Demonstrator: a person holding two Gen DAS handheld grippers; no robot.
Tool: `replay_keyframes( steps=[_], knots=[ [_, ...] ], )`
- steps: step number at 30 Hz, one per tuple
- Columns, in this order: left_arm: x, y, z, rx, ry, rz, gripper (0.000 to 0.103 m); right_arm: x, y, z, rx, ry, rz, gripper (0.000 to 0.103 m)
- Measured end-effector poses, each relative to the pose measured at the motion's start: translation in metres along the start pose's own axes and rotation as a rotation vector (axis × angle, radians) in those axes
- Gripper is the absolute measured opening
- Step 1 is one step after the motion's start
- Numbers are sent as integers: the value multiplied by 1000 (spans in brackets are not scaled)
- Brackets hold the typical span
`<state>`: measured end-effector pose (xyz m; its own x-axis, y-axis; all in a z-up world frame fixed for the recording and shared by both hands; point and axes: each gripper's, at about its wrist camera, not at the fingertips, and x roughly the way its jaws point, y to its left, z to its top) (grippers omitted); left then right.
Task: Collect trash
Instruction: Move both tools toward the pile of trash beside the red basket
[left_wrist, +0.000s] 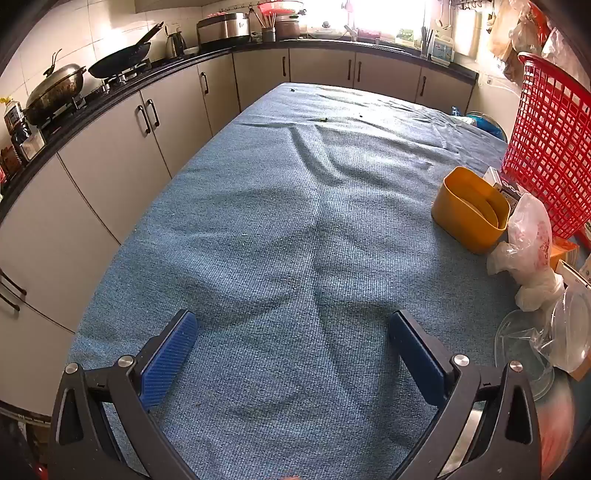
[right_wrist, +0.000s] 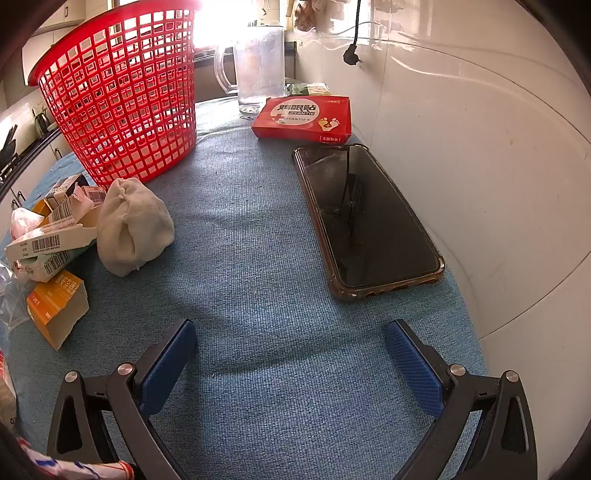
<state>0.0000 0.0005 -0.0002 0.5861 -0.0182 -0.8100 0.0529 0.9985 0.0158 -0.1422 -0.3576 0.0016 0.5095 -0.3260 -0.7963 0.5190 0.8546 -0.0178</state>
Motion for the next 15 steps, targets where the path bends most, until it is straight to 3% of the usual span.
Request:
replay_keyframes(
  steps=[15],
  knots=[
    [-1,1,-2,5,-2,7,103,0,-1,0,7,5,10,103]
  ],
)
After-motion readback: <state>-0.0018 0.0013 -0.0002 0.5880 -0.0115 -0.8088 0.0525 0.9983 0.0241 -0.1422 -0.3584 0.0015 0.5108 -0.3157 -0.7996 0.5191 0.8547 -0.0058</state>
